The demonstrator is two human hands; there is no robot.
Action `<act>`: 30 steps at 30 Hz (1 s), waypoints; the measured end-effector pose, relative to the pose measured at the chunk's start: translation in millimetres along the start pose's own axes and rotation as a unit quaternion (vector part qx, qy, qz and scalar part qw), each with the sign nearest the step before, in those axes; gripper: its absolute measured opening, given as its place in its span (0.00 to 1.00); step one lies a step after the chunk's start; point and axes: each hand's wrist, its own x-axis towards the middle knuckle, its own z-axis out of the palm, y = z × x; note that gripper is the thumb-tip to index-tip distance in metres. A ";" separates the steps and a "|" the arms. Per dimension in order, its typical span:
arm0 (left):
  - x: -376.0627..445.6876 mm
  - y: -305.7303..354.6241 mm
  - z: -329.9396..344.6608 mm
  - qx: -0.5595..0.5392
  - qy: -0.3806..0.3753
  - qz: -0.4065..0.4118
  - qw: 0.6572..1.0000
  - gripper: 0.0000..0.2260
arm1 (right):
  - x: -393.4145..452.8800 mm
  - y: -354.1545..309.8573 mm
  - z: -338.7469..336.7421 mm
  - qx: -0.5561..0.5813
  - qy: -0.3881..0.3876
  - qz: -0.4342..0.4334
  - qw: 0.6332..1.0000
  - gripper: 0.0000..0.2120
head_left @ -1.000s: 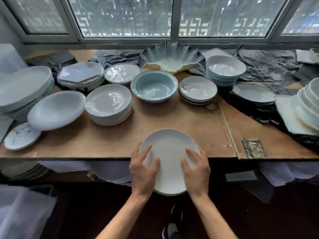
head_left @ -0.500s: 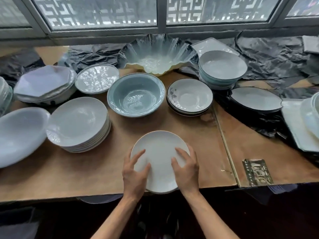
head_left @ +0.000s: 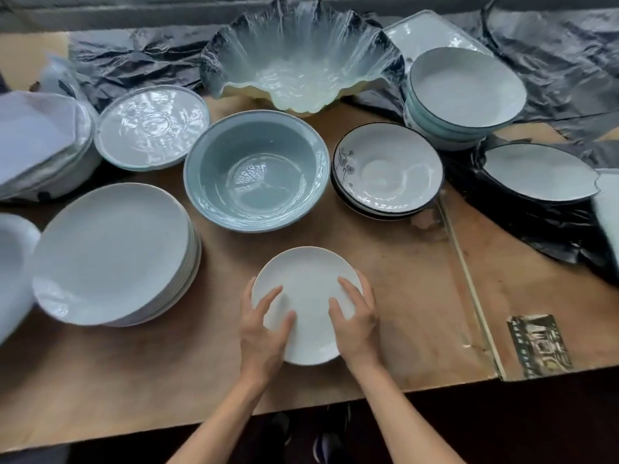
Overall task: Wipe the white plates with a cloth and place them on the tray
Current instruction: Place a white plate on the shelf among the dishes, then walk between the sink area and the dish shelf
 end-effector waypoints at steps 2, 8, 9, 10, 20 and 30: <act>4.3 -3.0 -0.4 0.011 -0.004 0.009 1.000 0.24 | 1.6 1.9 5.2 -0.006 0.005 -0.001 1.000 0.18; 10.5 -6.7 1.4 0.032 -0.009 0.026 0.999 0.19 | 5.0 4.1 11.4 -0.015 0.025 -0.018 0.999 0.17; 10.8 -6.9 1.5 0.037 -0.009 0.028 0.999 0.18 | 4.8 4.2 11.9 -0.017 0.025 -0.017 0.999 0.17; 10.8 -6.7 1.2 0.041 -0.010 0.029 0.999 0.18 | 4.4 3.9 11.9 -0.019 0.023 -0.016 0.999 0.18; 13.2 -1.7 -0.2 0.090 -0.035 0.013 0.995 0.16 | 6.8 2.0 10.5 -0.043 -0.014 0.014 0.999 0.19; 23.4 18.2 -13.3 0.207 -0.085 0.051 0.973 0.15 | 10.2 -10.7 -5.0 -0.134 -0.116 0.052 0.983 0.21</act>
